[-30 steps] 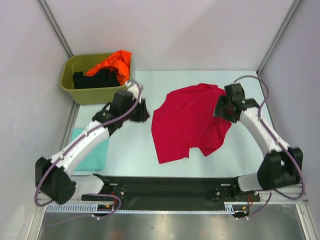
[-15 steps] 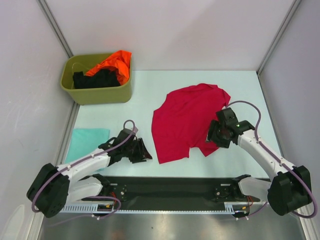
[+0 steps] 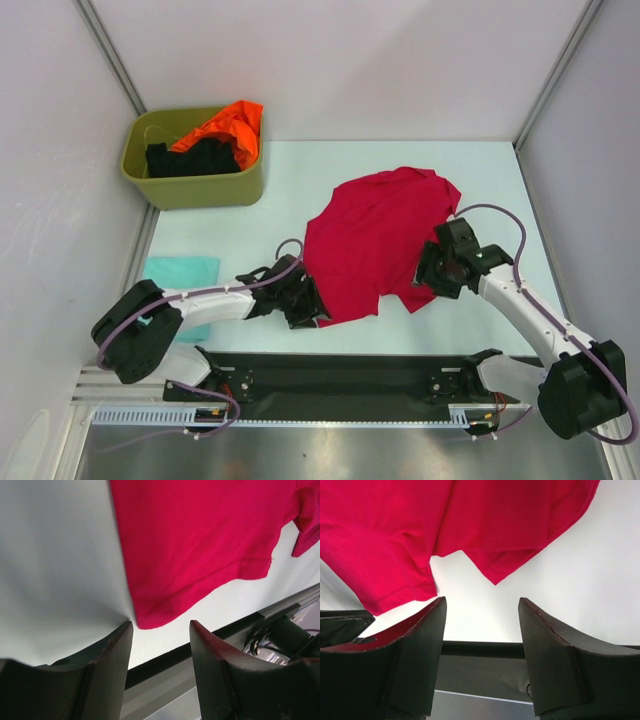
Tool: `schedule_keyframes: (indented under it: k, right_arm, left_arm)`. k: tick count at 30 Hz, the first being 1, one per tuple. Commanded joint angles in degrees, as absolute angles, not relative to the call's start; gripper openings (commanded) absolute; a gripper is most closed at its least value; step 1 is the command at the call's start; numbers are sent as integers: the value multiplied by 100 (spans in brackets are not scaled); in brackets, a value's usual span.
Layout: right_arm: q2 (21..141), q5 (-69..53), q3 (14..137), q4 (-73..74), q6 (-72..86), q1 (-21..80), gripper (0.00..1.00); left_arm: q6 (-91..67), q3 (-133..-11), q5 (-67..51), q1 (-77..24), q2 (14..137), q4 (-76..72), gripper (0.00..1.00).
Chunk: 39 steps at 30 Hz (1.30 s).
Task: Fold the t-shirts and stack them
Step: Flatten the tshirt out
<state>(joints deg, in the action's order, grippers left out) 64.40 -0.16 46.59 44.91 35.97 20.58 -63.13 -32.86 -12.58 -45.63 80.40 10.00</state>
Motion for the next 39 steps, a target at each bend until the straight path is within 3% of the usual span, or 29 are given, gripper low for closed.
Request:
schedule_keyframes:
  k: [1, 8, 10, 13, 14, 15, 16, 19, 21, 29, 39]
  right_arm:
    - [6240, 176, 4606, 4553, 3612, 2083, 64]
    - [6161, 202, 4588, 4562, 3718, 2083, 64]
    - [6196, 185, 4588, 4579, 3770, 2074, 64]
    - [6258, 141, 4553, 4562, 3867, 2092, 64]
    - [6275, 80, 4483, 4535, 3893, 2092, 63]
    - [6301, 62, 4448, 4492, 4024, 2109, 63]
    - [6337, 62, 4386, 4439, 4095, 2127, 59]
    - [6381, -97, 4070, 4141, 4472, 2162, 43]
    - [6363, -149, 3789, 3939, 4875, 2171, 39]
    - [6205, 124, 2989, 3323, 5914, 2162, 42]
    - [6407, 62, 2909, 2971, 6231, 2232, 45]
  left_arm:
    - [-6671, -3349, -809, -4658, 8209, 1371, 55]
    - [-6750, -3349, -800, -4658, 8604, 1257, 52]
    - [-6750, -3331, -809, -4658, 8692, 1222, 47]
    - [-6689, -3313, -782, -4649, 8728, 1213, 27]
    - [-6619, -3322, -739, -4641, 8675, 1248, 13]
    - [-6566, -3348, -703, -4632, 8631, 1300, 7]
    - [-6513, -3427, -668, -4641, 8587, 1344, 0]
    - [-6171, -3681, -571, -4641, 8368, 1564, 0]
    - [-5907, -3796, -545, -4632, 8210, 1626, 0]
    - [-5283, -4131, -659, -4641, 7954, 1661, 0]
    - [-4659, -4552, -782, -4632, 8033, 1837, 0]
